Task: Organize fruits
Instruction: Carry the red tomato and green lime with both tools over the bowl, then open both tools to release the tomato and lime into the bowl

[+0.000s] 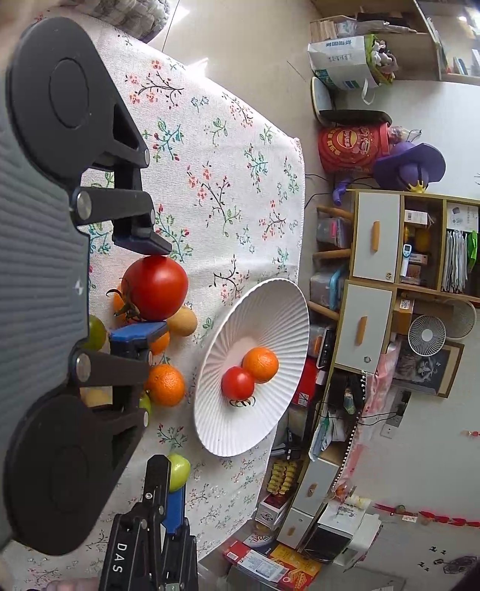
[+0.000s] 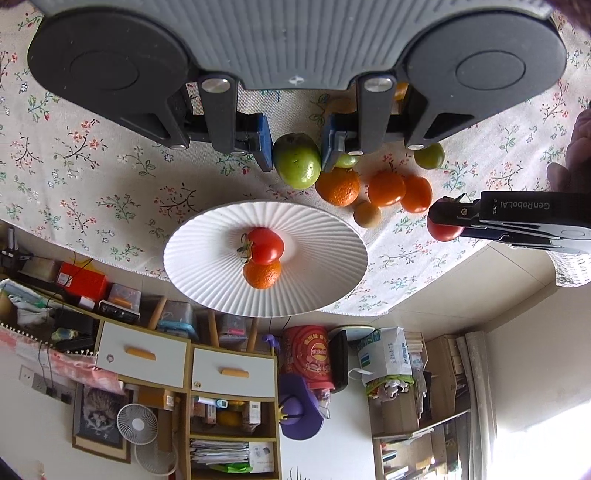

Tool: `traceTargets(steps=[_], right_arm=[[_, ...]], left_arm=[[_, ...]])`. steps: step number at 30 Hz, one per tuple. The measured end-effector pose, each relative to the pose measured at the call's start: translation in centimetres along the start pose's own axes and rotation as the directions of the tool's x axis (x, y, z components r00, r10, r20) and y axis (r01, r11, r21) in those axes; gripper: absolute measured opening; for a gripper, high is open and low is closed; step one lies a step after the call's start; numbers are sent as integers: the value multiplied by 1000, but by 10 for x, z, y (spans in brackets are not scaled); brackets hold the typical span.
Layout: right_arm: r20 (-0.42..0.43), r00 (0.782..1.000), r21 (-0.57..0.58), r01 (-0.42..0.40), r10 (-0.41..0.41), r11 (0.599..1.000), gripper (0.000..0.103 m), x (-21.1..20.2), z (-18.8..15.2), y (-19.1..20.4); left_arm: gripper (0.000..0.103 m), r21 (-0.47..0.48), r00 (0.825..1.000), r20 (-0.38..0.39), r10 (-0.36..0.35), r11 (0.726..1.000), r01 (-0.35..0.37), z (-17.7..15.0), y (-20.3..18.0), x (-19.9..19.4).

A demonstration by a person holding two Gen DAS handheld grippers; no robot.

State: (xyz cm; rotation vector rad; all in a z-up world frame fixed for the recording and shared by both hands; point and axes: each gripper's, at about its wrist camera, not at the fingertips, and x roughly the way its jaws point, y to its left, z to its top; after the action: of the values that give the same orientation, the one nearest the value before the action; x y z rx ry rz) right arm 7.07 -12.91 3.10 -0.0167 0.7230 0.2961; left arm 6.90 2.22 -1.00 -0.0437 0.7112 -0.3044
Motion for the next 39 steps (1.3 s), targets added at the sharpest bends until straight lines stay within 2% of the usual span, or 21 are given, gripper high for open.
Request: traceTargets(steps=[10,18,23,33,39], right_arm=[[45,998,70,31,-34,997,25,7,25,-13],[44,996,166,64,-72,984,25,24,37,-34],[27,998,212,55,-62,976,25,35,42,-44],[-13,995,151,97,-96,984,25,57,44,-53],[-8,997,112,74,-74,991,25,63,46,-54]], left_arm=[[32,4,999,22,-35,999,34,17,-17,12],[32,14,998,28,-60,998,60,29,-30,32],[32,45,998,16,-56,997,55,32,-39,49],[32,95,1000,13,-13,995,11,38,-48,74],[31,97,1000,20,-12,995,10,41,-49,85]])
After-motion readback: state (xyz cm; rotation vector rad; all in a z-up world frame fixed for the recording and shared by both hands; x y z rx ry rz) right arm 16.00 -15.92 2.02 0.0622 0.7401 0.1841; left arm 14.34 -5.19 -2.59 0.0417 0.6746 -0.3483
